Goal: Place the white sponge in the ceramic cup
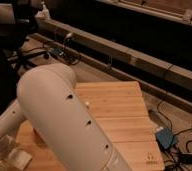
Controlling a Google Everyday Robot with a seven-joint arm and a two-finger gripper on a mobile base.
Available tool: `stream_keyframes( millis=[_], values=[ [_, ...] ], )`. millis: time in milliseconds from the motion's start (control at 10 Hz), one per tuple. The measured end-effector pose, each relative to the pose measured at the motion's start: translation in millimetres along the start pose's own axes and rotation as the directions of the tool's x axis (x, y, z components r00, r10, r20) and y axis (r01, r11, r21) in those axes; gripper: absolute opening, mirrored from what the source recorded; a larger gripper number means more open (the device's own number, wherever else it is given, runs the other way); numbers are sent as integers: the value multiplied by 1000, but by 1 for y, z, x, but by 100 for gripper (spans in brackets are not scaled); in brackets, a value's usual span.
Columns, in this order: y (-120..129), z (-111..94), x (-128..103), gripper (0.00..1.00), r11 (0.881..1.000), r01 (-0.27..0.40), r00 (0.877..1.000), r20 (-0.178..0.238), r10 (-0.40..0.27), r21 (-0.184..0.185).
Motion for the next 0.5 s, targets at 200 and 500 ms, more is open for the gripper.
stream_keyframes(
  millis=[200, 500],
  values=[
    [6, 5, 1, 65, 1000, 4, 1000, -12, -4, 4],
    [2, 9, -3, 65, 999, -20, 1000, -8, 21, 27]
  ],
)
